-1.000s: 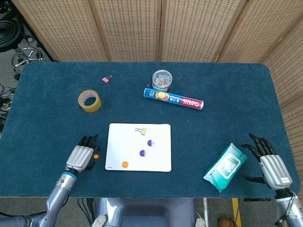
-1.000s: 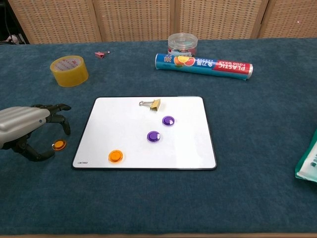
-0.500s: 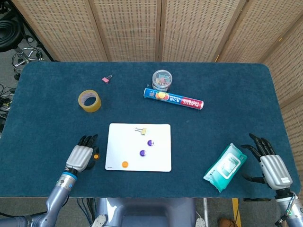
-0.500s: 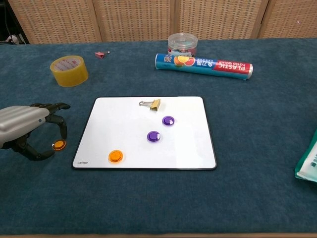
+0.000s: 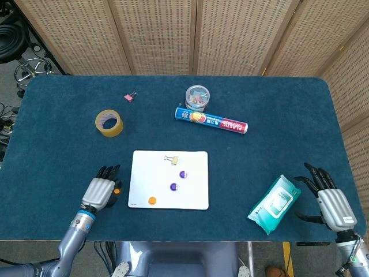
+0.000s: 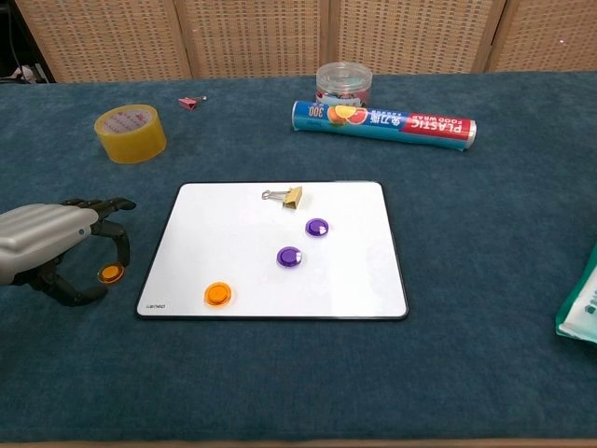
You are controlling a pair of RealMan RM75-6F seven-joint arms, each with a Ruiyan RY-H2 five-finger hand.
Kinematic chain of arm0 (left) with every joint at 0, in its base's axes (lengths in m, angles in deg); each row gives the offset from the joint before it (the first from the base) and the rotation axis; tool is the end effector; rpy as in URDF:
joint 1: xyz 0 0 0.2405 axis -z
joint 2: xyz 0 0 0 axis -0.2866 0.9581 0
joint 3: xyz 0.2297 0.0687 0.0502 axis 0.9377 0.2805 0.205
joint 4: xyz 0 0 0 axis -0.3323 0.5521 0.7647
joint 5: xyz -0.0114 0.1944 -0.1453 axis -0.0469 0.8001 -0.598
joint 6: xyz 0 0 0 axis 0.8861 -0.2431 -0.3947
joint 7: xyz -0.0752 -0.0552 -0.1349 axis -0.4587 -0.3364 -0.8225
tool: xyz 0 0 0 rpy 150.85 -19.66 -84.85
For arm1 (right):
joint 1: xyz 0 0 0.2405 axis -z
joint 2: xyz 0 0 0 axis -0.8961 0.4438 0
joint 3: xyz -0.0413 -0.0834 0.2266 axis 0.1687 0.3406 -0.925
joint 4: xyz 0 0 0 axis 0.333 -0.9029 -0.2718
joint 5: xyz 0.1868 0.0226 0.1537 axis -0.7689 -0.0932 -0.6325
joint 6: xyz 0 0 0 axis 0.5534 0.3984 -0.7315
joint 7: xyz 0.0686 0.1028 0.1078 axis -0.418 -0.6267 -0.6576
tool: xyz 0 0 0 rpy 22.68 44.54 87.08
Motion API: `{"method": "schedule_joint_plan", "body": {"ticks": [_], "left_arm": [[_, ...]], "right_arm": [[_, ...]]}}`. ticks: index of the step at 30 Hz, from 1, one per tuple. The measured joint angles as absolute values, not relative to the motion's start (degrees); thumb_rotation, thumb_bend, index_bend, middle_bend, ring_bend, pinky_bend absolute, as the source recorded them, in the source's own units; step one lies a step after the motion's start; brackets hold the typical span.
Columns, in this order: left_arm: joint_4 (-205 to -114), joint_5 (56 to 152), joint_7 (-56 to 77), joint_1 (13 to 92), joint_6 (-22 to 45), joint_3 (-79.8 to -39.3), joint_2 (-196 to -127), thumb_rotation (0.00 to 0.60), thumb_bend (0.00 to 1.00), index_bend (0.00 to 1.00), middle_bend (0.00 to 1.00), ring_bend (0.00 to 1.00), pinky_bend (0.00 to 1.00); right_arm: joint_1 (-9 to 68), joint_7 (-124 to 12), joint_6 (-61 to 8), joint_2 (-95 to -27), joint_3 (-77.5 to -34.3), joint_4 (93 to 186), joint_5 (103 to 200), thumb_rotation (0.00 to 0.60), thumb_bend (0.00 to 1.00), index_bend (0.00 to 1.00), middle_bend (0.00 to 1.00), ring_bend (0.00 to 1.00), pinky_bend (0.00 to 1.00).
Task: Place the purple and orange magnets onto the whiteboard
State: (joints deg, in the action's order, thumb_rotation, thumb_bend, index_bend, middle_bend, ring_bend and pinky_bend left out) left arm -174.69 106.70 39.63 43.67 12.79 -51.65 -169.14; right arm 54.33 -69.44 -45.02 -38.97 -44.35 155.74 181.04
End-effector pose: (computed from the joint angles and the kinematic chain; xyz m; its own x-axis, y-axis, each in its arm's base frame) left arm -0.2210 0.2614 -0.0790 0.5125 0.3777 0.7712 0.8587 -0.2294 -0.4583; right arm -0.3047 -0.2085 0.1176 0.2509 -0.1228 0.9602 -0.9601 -0.1579 0.2307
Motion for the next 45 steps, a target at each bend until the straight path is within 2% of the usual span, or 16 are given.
{"method": "schedule_joint_plan", "body": {"ticks": [11,30,45], "left_arm": [[-173.2,106.8,40.0,43.4,12.8,-51.8,-170.4,0.6,0.33,0.57,0.0,0.0,0.0],[-178.0,107.1,40.4,43.9,12.0,-53.6,-167.7,0.6,0.33,0.6,0.0,0.0,0.0],[-182.7,103.5,47.1,49.8,14.6,-57.6,-169.5,0.6,0.33,0.6,0.0,0.0,0.0]], "right_arm": [[54.5,-69.9,-44.9,-38.9,-44.6,155.7,181.1,0.6,0.0,0.24,0.0,0.0,0.0],[54.7,-69.9,-44.6,-38.8,-45.0,155.8,180.8,0.6,0.0,0.24,0.0,0.0,0.0],[54.9,-70.1,-44.4,-38.7,-45.4,155.6,180.4,0.6,0.0,0.26,0.0,0.0,0.0]]}}
